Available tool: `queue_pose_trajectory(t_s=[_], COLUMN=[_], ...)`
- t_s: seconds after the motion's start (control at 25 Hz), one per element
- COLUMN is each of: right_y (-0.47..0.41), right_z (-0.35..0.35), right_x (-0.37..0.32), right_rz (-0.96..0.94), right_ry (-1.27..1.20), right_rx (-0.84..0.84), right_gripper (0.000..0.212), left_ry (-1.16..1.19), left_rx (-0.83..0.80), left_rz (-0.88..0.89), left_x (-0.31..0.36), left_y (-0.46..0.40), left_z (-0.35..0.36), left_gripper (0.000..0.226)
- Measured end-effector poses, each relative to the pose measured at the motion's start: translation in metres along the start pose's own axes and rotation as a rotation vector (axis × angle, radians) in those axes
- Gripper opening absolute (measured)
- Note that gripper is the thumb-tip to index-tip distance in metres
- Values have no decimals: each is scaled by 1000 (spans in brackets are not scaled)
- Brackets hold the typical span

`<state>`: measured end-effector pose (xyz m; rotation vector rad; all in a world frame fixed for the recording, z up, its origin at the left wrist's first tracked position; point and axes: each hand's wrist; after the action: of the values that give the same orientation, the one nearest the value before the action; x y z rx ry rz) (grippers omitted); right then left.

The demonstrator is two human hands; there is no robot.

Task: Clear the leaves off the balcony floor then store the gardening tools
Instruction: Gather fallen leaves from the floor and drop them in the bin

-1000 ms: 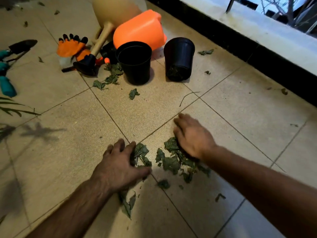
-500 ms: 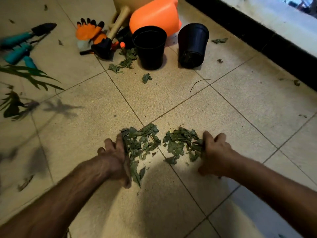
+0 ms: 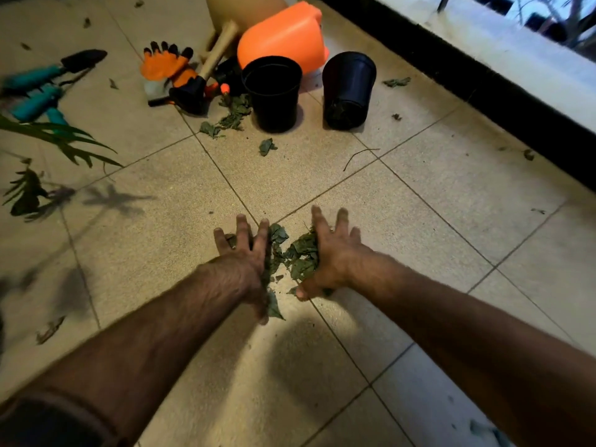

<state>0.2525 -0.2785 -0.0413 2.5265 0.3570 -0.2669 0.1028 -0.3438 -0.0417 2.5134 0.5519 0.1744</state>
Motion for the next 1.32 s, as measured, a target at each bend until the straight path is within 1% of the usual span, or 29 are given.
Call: queue_pose_trajectory(t_s=[0.08, 0.16, 0.2, 0.24, 0.32, 0.36, 0.4, 0.48, 0.56, 0.64, 0.72, 0.8, 0.88, 0.92, 1.0, 1.04, 1.12, 1.2, 1.32], right_y=[-5, -7, -7, -6, -5, -3, 0, 6, 13, 17, 19, 19, 17, 16, 16, 15, 15, 14, 10], right_z=[-2, 3, 8, 13, 28, 35, 40, 51, 53, 50, 45, 41, 34, 30, 21, 17, 15, 18, 22], right_x=[-13, -17, -17, -15, -8, -4, 0, 2, 2, 0, -1, 0, 3, 6, 16, 21, 29, 30, 19], right_rz=[-86, -162, -184, -196, -225, -256, -288, -342, -372, -406, -422, -417, -373, -340, -254, -212, -149, -120, -127], right_ry=[90, 226, 275, 288, 248, 246, 262, 273, 263, 262, 233, 185, 130, 103, 45, 16, -15, -20, 5], right_rx=[-54, -67, -55, -34, 33, 72, 101, 134, 161, 164, 151, 163, 178, 187, 220, 242, 282, 314, 285], right_gripper=[150, 136, 127, 115, 84, 70, 60, 52, 50, 46, 39, 30, 24, 22, 19, 18, 20, 25, 32], left_ry=[-25, -73, -96, -107, -104, -96, -86, -68, -24, 57, 121, 153, 191, 220, 233, 202, 160, 184, 194], left_rx=[-33, -48, -49, -49, -31, -2, 40, 152, 262, 310, 314, 331, 418, 488, 589, 586, 486, 404, 354], left_rz=[100, 177, 189, 195, 220, 249, 285, 350, 408, 466, 507, 526, 515, 487, 355, 265, 134, 100, 92], left_x=[3, 3, 3, 3, 5, 4, 3, -6, -15, -22, -29, -38, -46, -52, -64, -69, -72, -62, -42], left_y=[-13, -19, -20, -19, -14, -13, -11, -9, -6, -3, 0, 1, 0, -1, -7, -11, -16, -16, -8], left_z=[-3, -4, -3, -2, 4, 7, 9, 13, 16, 19, 21, 24, 22, 19, 15, 14, 19, 28, 35], left_gripper=[163, 159, 154, 147, 128, 117, 106, 80, 57, 40, 31, 29, 30, 33, 39, 41, 41, 44, 61])
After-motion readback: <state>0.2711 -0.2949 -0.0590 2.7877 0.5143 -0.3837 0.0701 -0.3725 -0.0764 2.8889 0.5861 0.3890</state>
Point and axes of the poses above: each hand's wrist, its own y-axis away from the middle knuckle, its own z-axis out of the palm, x = y × z, and after that the axes turned 13 degrees about x, right-handed
